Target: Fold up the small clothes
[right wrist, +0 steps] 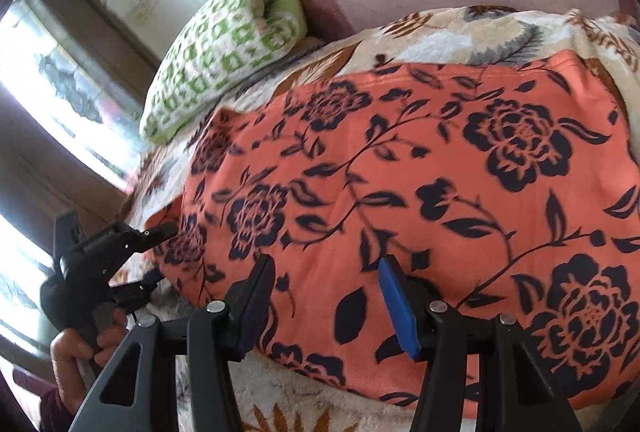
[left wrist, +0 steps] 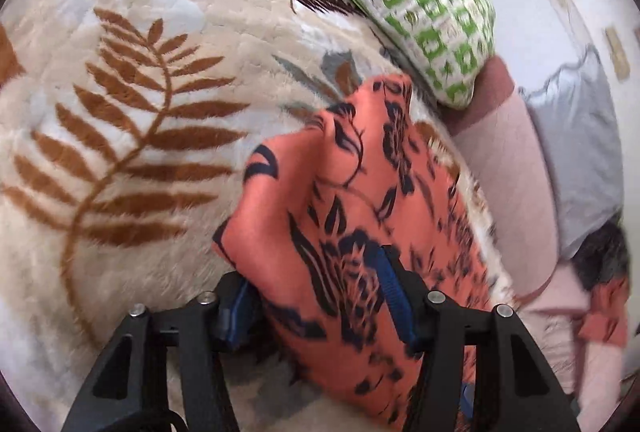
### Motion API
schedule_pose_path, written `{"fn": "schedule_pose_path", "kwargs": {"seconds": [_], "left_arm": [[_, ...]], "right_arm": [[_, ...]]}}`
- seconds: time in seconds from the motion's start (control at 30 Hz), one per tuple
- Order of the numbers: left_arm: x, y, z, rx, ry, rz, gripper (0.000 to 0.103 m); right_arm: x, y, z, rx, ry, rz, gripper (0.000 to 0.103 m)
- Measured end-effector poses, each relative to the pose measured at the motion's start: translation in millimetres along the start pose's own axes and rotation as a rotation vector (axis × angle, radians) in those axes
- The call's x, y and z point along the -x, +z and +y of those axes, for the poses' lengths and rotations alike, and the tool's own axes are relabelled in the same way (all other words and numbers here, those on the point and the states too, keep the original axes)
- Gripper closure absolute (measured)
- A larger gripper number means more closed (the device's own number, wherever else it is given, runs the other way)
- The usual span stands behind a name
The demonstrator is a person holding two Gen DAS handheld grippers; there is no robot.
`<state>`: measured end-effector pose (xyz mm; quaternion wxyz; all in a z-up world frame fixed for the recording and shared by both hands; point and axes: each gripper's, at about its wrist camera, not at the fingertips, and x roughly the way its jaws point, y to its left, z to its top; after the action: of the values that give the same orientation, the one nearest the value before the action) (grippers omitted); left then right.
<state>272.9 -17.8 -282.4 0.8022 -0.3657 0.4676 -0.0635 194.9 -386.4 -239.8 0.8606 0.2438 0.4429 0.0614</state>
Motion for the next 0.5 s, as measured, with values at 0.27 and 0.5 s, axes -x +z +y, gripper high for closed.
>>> {"fn": "schedule_pose_path", "kwargs": {"seconds": [0.27, 0.5], "left_arm": [[3, -6, -6, -0.081, -0.027, -0.089, 0.082], [24, -25, -52, -0.357, -0.011, -0.209, 0.083]], "right_arm": [[-8, 2, -12, -0.045, 0.002, 0.018, 0.045], [-2, 0, -20, -0.04, 0.039, 0.042, 0.04]]}}
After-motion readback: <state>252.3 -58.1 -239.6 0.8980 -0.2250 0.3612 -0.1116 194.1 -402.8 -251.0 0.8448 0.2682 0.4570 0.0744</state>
